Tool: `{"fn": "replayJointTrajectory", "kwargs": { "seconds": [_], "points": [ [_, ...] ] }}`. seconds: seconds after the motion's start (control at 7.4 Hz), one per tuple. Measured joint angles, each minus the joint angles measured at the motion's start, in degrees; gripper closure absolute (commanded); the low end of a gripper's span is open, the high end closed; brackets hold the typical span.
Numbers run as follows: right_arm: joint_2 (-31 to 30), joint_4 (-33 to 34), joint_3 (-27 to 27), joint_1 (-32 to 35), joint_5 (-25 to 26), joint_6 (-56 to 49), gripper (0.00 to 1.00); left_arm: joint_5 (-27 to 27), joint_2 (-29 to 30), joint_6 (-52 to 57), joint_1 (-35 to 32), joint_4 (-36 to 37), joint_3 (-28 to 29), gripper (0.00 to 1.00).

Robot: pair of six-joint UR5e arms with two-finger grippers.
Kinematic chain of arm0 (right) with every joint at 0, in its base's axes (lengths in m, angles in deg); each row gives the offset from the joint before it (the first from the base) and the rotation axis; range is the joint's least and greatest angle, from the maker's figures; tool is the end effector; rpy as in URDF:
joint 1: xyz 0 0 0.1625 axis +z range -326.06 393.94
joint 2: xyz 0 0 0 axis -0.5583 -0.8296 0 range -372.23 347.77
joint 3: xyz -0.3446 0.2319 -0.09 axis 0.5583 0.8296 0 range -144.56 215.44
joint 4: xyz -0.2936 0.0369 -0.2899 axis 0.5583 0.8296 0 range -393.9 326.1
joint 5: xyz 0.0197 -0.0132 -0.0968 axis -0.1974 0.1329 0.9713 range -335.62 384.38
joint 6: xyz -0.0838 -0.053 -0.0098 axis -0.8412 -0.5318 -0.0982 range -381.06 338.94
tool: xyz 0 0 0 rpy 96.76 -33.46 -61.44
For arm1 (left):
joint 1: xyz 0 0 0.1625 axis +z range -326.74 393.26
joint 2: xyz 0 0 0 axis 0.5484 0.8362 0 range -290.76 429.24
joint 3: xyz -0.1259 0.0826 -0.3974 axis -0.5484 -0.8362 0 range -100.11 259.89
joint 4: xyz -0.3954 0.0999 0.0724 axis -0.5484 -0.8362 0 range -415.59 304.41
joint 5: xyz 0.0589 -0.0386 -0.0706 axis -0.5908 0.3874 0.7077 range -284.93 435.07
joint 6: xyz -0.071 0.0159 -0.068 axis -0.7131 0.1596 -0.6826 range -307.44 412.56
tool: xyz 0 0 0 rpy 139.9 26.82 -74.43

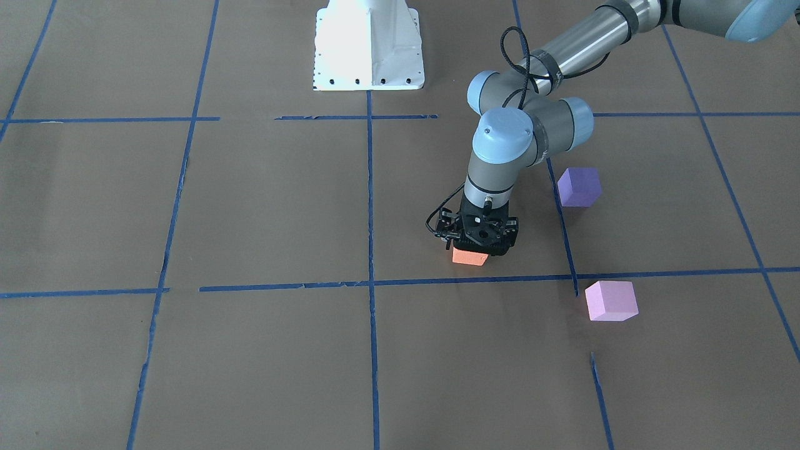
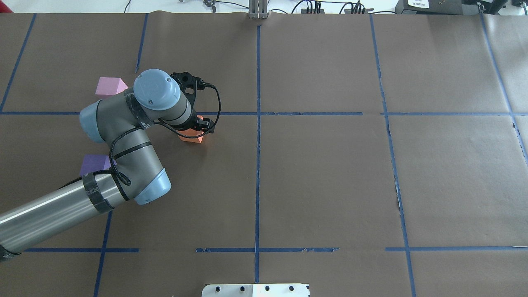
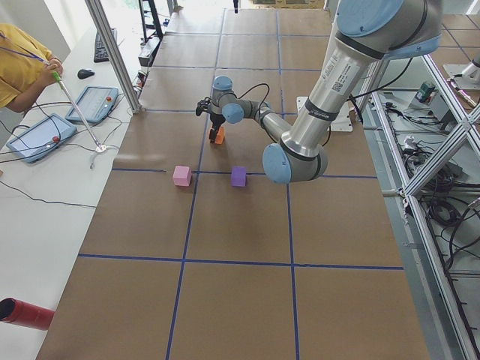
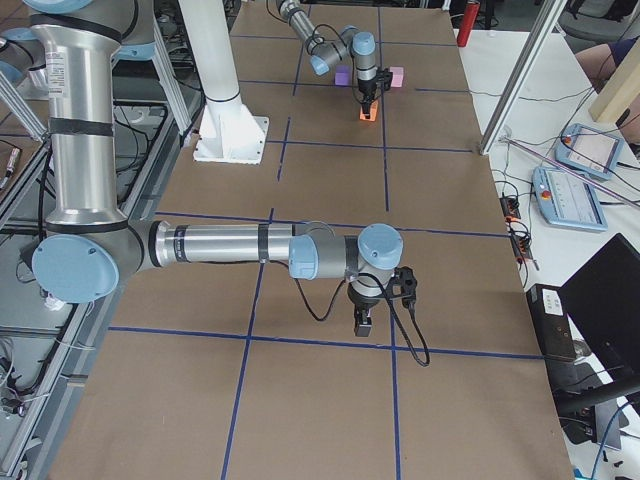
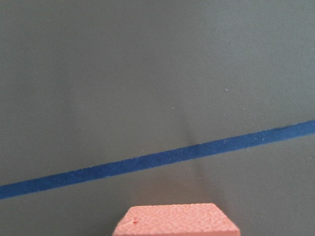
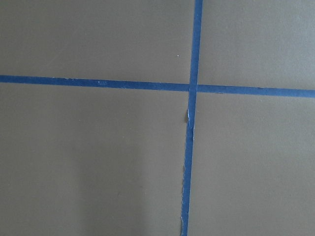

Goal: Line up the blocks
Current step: 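Carry the orange cube with the left gripper toward the pink cube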

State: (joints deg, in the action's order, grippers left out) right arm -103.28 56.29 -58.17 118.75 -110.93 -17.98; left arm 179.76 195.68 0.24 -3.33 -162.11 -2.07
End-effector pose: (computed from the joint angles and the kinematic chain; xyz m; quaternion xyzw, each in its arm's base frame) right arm 0.0182 -0.4902 0.6359 -0.0088 -0.3855 -0.0249 0.9223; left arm 0.5266 -0.5254 0.3157 0.1345 0.3733 0.0577 0.9161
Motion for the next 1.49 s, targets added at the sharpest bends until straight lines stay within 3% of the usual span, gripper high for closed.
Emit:
{"fn": "replayJointTrajectory", "kwargs": {
  "seconds": [0.14,0.27,0.41,0.95,1.49],
  "points": [
    [0.0,0.01,0.0,0.0,0.02,0.0,0.0,0.04,0.12,0.18,0.02,0.0,-0.13,0.66],
    [0.0,0.05,0.0,0.0,0.04,0.0,0.0,0.12,0.15,0.37,-0.02,0.06,-0.59,0.95],
    [0.0,0.07,0.0,0.0,0.04,0.0,0.0,0.11,-0.12,0.56,-0.11,0.47,-1.89,0.95],
    [0.0,0.07,0.0,0.0,0.04,0.0,0.0,0.07,-7.25,6.43,-3.9,4.52,-16.64,0.9],
    [0.0,0.05,0.0,0.0,0.05,0.0,0.0,8.66,-18.31,14.12,-13.61,4.08,-17.86,0.9]
  ]
}}
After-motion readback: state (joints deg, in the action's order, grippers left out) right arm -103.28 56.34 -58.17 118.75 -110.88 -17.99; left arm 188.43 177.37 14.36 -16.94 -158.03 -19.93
